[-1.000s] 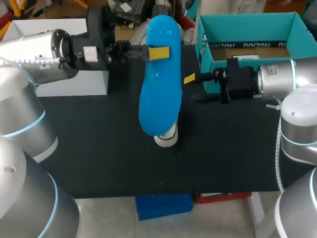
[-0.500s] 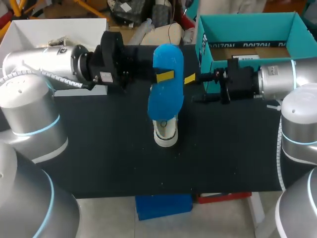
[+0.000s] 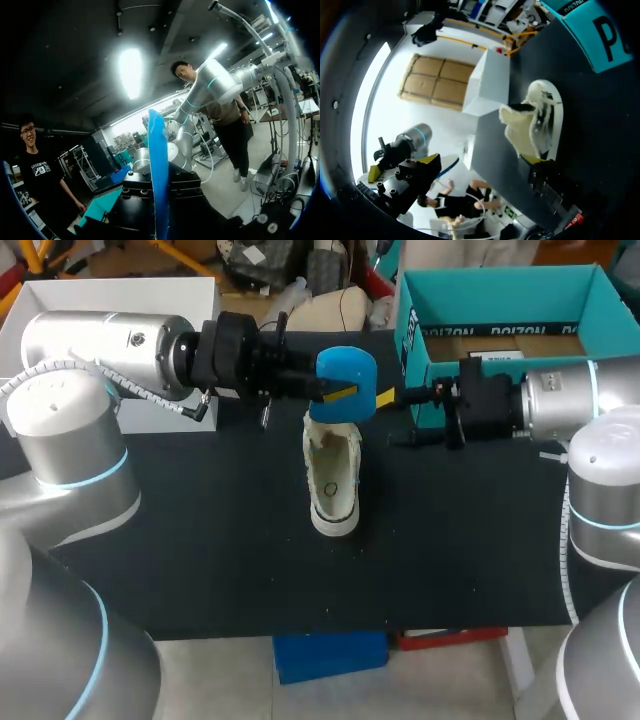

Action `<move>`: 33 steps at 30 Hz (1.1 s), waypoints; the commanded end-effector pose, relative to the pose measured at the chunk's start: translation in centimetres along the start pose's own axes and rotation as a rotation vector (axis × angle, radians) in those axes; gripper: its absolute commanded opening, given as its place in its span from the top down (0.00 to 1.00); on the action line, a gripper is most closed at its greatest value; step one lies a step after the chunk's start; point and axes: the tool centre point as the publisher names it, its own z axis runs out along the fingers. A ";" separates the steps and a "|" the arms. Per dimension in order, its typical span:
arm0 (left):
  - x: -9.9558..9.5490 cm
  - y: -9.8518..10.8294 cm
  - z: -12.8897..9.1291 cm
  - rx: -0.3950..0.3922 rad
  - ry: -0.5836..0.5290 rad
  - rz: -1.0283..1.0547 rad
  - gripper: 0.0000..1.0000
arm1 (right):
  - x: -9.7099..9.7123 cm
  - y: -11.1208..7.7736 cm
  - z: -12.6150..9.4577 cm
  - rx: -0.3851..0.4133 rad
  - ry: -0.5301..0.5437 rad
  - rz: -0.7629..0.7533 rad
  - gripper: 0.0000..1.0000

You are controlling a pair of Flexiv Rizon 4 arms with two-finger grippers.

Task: Take the shoe out of the shoebox, open the shoe tongue, remove and reinsert the insole, then place the shoe into the shoebox

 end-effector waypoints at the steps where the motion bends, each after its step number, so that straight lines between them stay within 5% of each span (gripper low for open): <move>1: -0.1 0.1 0.0 -0.001 0.004 0.001 1.00 | -0.1 0.0 0.2 -0.003 0.000 0.000 0.00; 3: -0.1 0.1 0.0 -0.001 0.004 0.001 1.00 | -0.1 0.0 0.2 -0.003 0.000 0.000 0.00; 9: 4.9 -1.3 0.4 0.010 0.137 0.216 1.00 | -0.1 0.0 0.2 -0.003 0.000 0.000 0.00; 13: 6.3 -1.2 0.1 -0.044 0.208 0.357 1.00 | -0.1 0.0 0.2 -0.003 0.000 0.000 0.00; 17: 7.7 0.2 -0.5 -0.104 0.284 0.496 1.00 | -0.1 0.0 0.2 -0.003 0.000 0.000 0.00; 29: 10.2 5.4 -2.1 -0.021 0.384 0.726 1.00 | -0.1 0.0 0.2 -0.003 0.000 0.000 0.00; 33: 10.2 5.4 -2.1 -0.021 0.384 0.726 1.00 | -0.1 0.0 0.2 -0.003 0.000 0.000 0.00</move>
